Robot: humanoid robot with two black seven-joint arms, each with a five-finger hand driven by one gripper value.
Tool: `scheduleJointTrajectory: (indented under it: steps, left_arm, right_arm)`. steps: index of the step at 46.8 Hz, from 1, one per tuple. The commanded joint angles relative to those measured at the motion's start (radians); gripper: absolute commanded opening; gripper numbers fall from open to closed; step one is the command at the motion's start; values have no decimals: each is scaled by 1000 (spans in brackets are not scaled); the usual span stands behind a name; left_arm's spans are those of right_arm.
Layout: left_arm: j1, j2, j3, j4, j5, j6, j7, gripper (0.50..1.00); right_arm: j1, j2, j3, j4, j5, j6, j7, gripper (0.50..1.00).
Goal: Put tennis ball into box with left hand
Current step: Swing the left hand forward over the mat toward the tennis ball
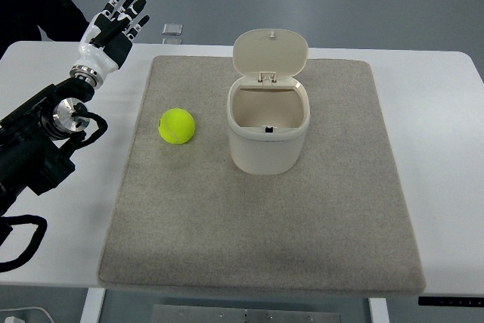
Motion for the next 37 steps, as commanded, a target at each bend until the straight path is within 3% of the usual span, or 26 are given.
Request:
scheduleJointTrajectory:
  steps: [1,24,37]
  left_arm:
    - [0,0,0,-2,1,6,-1,986]
    - [-14,3,10,-15,4,18,-6,986]
    - [-90,139,89,-92,15,18,7,986]
  right_arm:
    - [0,0,0,0,0,0,0,938]
    - [0,0,0,-1,0,0,0,938]
    - [0,0,0,-1,0,0,0,938]
